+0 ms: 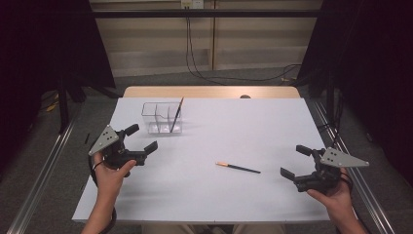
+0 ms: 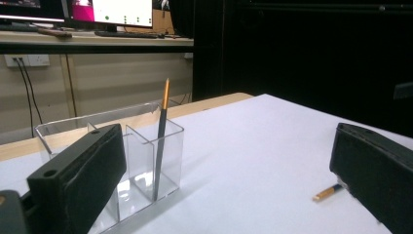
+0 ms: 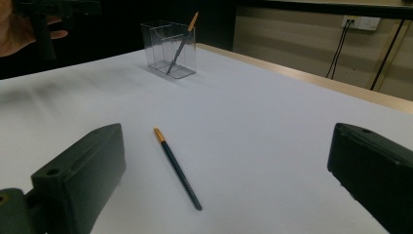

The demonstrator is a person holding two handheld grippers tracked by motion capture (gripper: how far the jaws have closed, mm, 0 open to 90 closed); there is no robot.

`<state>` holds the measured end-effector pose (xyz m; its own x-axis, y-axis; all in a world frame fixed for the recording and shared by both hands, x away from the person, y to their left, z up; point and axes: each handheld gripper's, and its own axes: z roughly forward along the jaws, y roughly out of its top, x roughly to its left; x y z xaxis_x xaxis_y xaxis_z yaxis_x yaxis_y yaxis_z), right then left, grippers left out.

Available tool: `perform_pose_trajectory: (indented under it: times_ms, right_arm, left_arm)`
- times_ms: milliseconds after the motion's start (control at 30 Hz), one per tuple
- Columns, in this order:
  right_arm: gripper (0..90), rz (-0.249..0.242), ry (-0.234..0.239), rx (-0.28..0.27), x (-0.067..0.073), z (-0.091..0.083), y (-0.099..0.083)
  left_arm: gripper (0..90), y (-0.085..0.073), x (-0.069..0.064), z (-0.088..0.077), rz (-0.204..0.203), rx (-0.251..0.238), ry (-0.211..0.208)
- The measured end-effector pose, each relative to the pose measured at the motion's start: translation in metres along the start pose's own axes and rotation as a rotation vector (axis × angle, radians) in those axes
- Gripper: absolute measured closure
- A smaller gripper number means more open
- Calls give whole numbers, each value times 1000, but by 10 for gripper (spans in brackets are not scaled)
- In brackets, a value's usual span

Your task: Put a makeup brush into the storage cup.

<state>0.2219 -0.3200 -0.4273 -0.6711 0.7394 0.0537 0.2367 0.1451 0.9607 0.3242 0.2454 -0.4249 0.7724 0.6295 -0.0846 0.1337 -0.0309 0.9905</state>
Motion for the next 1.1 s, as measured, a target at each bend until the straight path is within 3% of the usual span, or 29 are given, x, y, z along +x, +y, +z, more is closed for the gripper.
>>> perform_pose_trajectory:
  times_ms: [300,1100]
  right_arm:
    - [0,-2,-2,3,0,1,0]
    - [0,-5,-3,0,1,0,1]
  left_arm:
    - [0,1,-4,-11,41,5,-12]
    - [0,-10,-17,-30,31,7,-20]
